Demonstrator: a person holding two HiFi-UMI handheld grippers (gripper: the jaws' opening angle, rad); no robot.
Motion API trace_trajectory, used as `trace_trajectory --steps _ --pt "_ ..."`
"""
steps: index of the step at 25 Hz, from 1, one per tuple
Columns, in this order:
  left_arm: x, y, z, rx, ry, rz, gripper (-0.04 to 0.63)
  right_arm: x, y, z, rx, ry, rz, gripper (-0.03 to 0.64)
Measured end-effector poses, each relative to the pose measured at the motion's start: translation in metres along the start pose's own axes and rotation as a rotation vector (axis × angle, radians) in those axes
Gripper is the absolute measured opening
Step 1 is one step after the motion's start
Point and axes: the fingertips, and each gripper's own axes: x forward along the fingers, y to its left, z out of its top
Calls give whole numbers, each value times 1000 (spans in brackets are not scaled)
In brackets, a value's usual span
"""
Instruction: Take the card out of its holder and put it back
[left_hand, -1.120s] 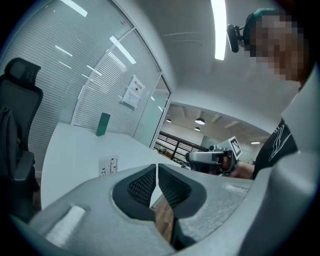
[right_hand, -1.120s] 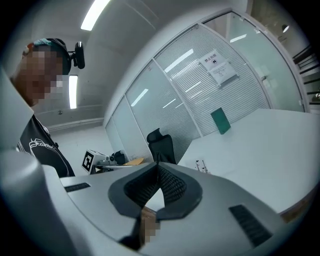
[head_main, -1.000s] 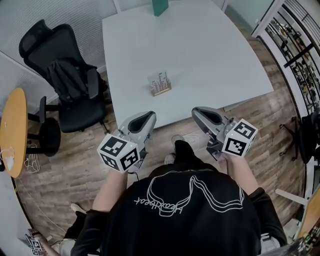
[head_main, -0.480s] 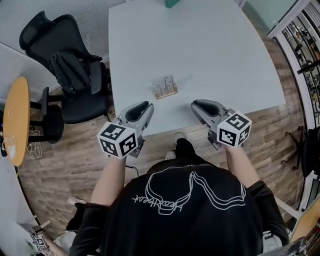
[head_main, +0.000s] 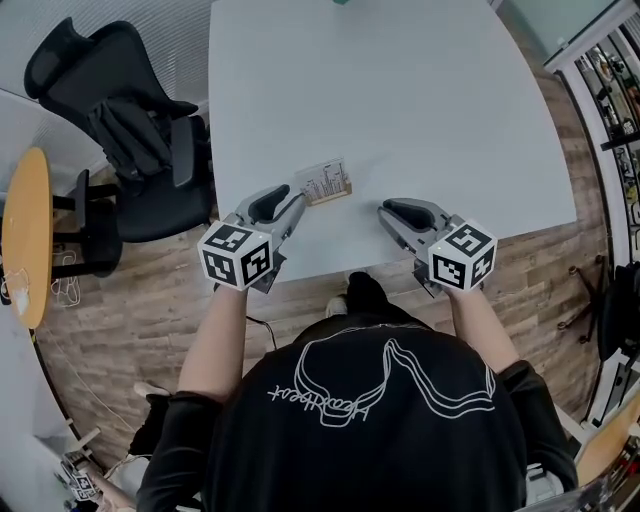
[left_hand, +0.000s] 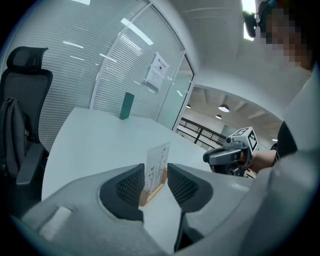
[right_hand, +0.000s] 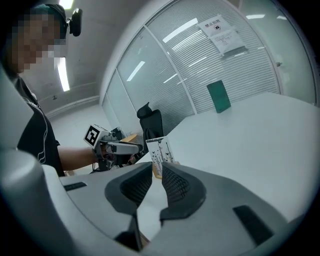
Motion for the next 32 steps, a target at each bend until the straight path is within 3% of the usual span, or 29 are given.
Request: trace_trajectory --steps 6,12,19,24,28,32 --pt "17 14 5 24 -7 -30 130 -1 -16 -6 35 18 3 70" --pt "25 15 10 59 -27 -61 130 27 -30 -18 -35 82 -4 76" --pt "27 13 11 96 -34 -84 75 71 -36 -26 -238 180 11 133" --pt "28 9 12 124 -30 -111 54 91 -41 -22 -442 210 101 175" --pt "30 8 12 138 -31 -118 52 100 -41 -25 -492 251 196 188" --pt "30 8 12 149 -31 -123 49 109 -40 -30 -563 299 237 189"
